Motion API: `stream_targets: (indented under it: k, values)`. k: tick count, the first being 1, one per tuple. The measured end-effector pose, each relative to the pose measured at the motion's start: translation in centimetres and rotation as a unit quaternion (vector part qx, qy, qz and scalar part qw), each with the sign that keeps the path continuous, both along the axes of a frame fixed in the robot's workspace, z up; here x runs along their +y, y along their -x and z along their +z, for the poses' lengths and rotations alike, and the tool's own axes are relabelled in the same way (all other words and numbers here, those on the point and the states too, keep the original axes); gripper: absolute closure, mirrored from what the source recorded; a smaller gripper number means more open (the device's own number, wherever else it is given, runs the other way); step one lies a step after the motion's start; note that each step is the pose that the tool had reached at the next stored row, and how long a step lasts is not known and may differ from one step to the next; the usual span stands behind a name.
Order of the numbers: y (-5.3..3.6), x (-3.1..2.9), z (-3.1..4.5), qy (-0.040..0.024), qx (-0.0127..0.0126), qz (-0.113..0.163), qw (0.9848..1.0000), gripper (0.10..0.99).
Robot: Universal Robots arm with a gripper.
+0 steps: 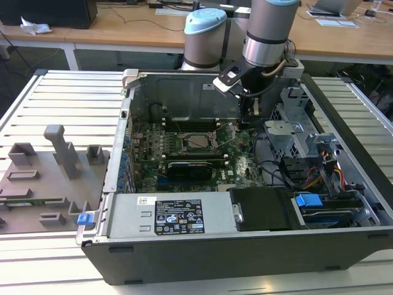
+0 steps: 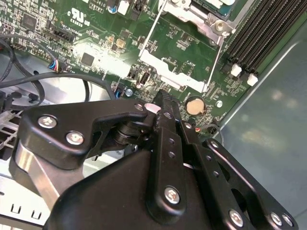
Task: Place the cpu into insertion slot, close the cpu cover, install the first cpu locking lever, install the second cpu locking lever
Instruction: 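Close the cpu cover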
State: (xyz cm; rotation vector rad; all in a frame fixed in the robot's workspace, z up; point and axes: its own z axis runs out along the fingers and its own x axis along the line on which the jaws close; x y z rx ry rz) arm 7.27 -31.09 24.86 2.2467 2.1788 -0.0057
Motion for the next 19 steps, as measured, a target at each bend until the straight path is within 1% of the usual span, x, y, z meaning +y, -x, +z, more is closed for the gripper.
stream_targets:
  k: [1, 5, 10, 19]
  values:
    - [0.14, 0.00, -0.06, 0.0000, 0.0000, 0.000, 1.0000, 0.980]
    - [0.23, 0.00, -0.40, 0.0000, 0.0000, 0.000, 1.0000, 0.980]
    - [1.24, 0.00, -0.47, 0.0000, -0.0002, 0.000, 1.0000, 0.980]
    - [2.50, 0.00, -0.49, 0.0000, -0.0003, 0.000, 1.0000, 0.980]
